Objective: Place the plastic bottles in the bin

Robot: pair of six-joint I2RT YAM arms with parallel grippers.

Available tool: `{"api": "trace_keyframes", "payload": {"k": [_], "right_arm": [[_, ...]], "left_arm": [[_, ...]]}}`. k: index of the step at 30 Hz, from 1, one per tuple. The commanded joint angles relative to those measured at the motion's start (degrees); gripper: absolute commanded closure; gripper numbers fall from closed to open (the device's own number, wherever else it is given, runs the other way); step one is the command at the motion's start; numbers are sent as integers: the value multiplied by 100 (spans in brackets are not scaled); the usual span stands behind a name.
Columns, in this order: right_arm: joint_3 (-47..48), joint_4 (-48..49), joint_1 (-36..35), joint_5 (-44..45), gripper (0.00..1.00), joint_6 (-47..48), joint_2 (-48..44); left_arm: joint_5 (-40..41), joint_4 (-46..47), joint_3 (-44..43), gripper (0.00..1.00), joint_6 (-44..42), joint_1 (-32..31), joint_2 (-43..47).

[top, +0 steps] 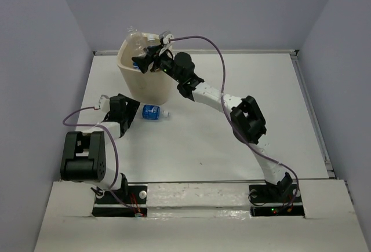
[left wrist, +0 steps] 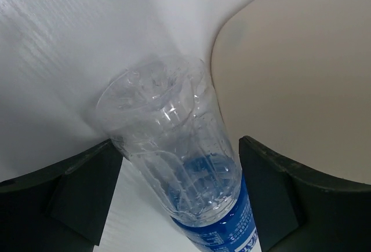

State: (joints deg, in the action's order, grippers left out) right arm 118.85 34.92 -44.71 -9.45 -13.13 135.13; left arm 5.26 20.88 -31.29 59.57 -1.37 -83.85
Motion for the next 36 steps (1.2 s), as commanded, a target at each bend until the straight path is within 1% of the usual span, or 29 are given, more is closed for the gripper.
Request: {"api": "trace_keyframes", "payload": {"k": [1,3,5,6,7,9,10,11,12,13,14,16,18,19,22,23,25,26,27,29,30,32,33,34,35,36], "right_arm": [[-730,823,-20,162,21,-76,-662],[-950,920,-20,207,20,-67,-733],[-1135,929,-20,207,16,-32,-795],[-1188,938,-20,216,13,-6,-830],[-1232,938,-20,233,9,-6,-865],[-1337,929,-20,216,6,12,-935],[-1364,929,-20,198,5,38,-1023],[-1408,938,-20,190,5,47,-1085],[-1495,955,-20,172,5,56,-1207],[-1540,956,-20,154,5,64,-1278],[-1575,938,-20,154,5,82,-1348],[-1671,894,-20,93,3,99,-1498],[-1751,877,-20,32,3,126,-1735],[-1864,885,-20,49,3,117,-1884],[-2145,956,-20,66,3,82,-2104],[-2199,938,-20,32,3,65,-2244],[-2260,842,-20,-13,3,56,-2368],[-2287,824,-20,-39,3,47,-2447],[-2409,815,-20,-65,3,38,-2622],[-2611,771,-20,-31,3,73,-2886],[-2943,762,-20,109,3,125,-3052],[-3392,789,-20,311,3,275,-3667],[-3899,797,-20,539,3,310,-3887],[-4174,789,-20,672,2,371,-4359],[-4429,789,-20,908,2,389,-4599],[-4901,710,-20,1015,1,398,-4836]], "left_arm": [[239,30,70,11,37,49,-175],[257,65,79,19,11,49,-201],[309,91,114,28,19,49,-193],[335,100,123,38,28,49,-158],[362,100,140,42,28,49,-140],[450,100,149,48,-24,49,-96],[476,91,149,53,-42,49,-79],[476,65,141,54,-51,49,-78],[450,56,158,60,-77,49,-35],[450,39,167,63,-95,49,-8],[450,-5,167,63,-121,49,35],[459,-128,193,71,-261,49,255],[494,-426,149,74,-384,40,561],[537,-575,184,77,-481,40,694],[599,-796,324,79,-604,31,1352],[617,-936,360,81,-709,31,1746],[669,-1164,395,82,-806,22,2152],[687,-1305,361,82,-876,22,2345],[696,-1593,317,82,-1025,22,2765],[678,-2103,54,82,-1193,14,3198],[713,-2367,-87,82,-1280,-4,3644],[915,-2824,-648,82,-1588,-22,4059],[985,-2931,-894,82,-1711,-30,4348],[1090,-3002,-1419,82,-1912,-30,4430],[1196,-3124,-1702,82,-2010,-30,4422],[1206,-3160,-2027,82,-2080,-30,4352]]}}
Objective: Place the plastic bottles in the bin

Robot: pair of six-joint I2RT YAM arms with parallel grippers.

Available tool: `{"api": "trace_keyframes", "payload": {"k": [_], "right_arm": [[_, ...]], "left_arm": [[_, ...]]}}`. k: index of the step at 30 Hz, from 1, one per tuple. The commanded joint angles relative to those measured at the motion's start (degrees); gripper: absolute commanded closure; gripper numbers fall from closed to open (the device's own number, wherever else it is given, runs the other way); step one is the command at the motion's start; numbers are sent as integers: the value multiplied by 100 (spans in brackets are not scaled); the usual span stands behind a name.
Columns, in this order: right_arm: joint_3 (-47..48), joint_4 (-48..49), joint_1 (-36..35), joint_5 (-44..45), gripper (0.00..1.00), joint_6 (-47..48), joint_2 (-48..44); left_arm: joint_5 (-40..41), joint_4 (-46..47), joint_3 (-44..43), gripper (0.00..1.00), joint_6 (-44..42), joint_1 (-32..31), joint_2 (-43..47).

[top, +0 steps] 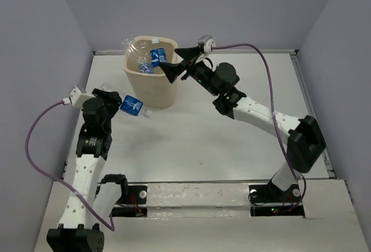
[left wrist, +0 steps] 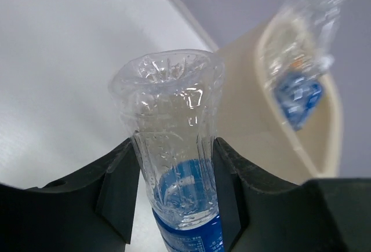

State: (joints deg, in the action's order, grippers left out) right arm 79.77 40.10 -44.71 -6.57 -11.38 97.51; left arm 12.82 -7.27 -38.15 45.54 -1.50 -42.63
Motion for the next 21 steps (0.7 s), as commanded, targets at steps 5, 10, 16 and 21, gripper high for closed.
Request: {"api": "trace_keyframes", "payload": {"k": [5,10,16,21], "right_arm": [[-1937,-449,-20,1087,1,145,-2488],[-2965,-625,-20,1035,2,-425,-3429],[-3792,-888,-20,1026,3,-646,-4169],[-4100,-1126,-20,894,3,-655,-4600]], "left_arm": [[502,-197,-3238,82,-985,-35,-640],[599,216,-4313,82,-1248,-271,-1703],[1810,892,-5483,82,-2890,-1466,-2846],[2417,1919,-5440,82,-3990,-1863,-3452]]}}
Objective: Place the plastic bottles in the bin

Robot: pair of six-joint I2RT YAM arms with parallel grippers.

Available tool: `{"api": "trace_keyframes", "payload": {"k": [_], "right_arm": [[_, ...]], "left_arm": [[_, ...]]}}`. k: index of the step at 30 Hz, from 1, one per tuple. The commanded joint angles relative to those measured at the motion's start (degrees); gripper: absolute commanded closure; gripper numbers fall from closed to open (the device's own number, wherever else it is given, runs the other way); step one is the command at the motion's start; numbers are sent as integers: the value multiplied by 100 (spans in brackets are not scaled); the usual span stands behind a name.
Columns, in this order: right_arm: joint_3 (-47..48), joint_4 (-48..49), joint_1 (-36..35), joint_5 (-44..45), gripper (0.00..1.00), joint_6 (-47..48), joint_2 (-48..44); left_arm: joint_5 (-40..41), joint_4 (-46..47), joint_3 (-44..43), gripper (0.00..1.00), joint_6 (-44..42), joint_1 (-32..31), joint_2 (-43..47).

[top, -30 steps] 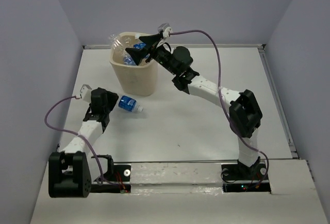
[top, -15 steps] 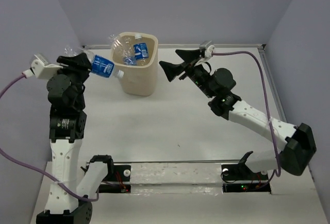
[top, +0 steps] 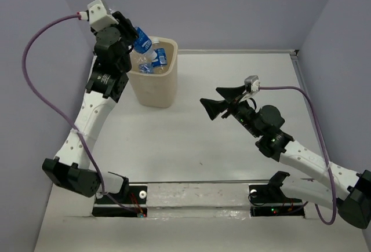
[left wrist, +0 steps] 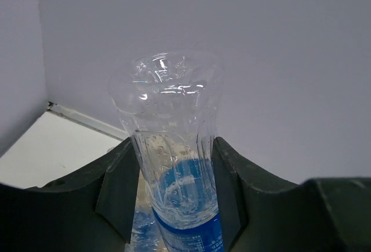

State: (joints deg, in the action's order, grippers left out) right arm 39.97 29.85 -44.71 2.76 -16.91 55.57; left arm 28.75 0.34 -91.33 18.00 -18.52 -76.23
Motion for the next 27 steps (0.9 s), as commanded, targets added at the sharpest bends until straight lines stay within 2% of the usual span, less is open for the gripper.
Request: {"api": "trace_keyframes", "payload": {"k": [1,4,5,9,12,17,19,20,21,22,24,25,27], "right_arm": [[-190,-189,-20,-57,3,-85,-459],[-374,-242,-20,-92,3,-67,-635],[-428,-225,-20,-101,3,-85,-696],[-639,-76,-20,-136,3,-129,-758],[-709,21,-20,-206,3,-146,-697],[-780,118,-20,-354,2,-217,-574],[-780,101,-20,-400,3,-217,-582],[-780,100,-20,-400,3,-217,-600],[-780,100,-20,-400,3,-208,-609],[-788,100,-20,-382,3,-199,-618],[-780,65,-20,-382,3,-199,-635],[-780,30,-20,-373,3,-199,-644],[-762,-5,-20,-364,3,-199,-635]], "left_arm": [[868,1301,-78,82,-1385,-256,-164],[1053,1846,281,82,-2026,-484,-384],[1167,2256,700,82,-2333,-555,-410],[1105,3129,2020,82,-2512,-898,-480],[1202,3376,2540,81,-2162,-1057,-761],[1572,3420,2717,80,-1607,-1110,-999],[1651,3412,2699,75,-1519,-1118,-1052],[1668,3403,2691,72,-1493,-1118,-1061],[1677,3377,2664,63,-1466,-1118,-1061],[1660,3341,2638,46,-1431,-1127,-1061],[1625,3193,2559,29,-1291,-1127,-1035],[1633,3035,2446,16,-1203,-1118,-1017],[1581,2825,2314,9,-1098,-1118,-973]]}}
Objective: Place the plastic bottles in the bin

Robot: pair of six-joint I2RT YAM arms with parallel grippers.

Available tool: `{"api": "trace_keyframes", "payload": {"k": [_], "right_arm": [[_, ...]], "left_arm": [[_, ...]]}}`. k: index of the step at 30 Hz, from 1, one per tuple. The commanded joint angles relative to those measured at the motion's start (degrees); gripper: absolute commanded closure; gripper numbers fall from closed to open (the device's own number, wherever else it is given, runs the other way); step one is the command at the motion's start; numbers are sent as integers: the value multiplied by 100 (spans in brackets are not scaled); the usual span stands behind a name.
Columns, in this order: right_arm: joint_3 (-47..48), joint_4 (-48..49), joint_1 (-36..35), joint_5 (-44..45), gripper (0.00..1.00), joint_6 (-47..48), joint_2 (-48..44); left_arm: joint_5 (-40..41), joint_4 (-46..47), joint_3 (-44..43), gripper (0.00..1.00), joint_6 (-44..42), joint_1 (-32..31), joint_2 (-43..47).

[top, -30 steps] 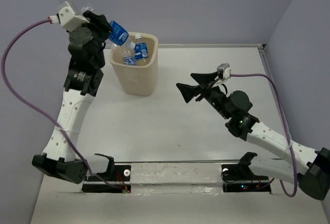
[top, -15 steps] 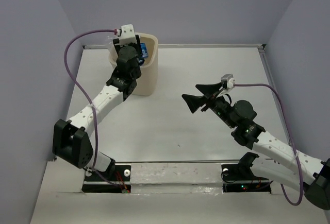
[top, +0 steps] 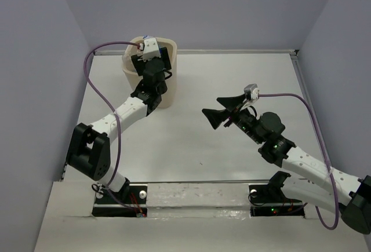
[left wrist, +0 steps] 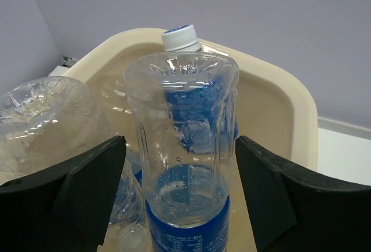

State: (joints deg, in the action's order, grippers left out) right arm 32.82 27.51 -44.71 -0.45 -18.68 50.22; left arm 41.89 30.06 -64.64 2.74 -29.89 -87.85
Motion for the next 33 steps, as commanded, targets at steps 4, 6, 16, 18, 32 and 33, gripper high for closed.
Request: {"api": "trace_keyframes", "payload": {"k": [4,6,16,18,32,33], "right_arm": [[23,123,-20,-43,2,13,-100],[84,97,-20,-43,2,22,-82],[321,-122,-20,-184,2,-48,-20],[427,-280,-20,-140,2,-40,-151],[1007,-3988,-20,1134,0,-101,-2638],[972,-4147,-20,1169,0,-110,-2831]], "left_arm": [[-31,-703,-716,1,727,9,409],[-198,-1142,-1049,1,894,18,550],[-989,-2338,-2298,1,938,18,1138],[-1295,-2391,-2255,1,965,18,1340],[-3450,-3902,828,1,1694,18,5539],[-3503,-4060,1292,1,1712,18,6116]]}}
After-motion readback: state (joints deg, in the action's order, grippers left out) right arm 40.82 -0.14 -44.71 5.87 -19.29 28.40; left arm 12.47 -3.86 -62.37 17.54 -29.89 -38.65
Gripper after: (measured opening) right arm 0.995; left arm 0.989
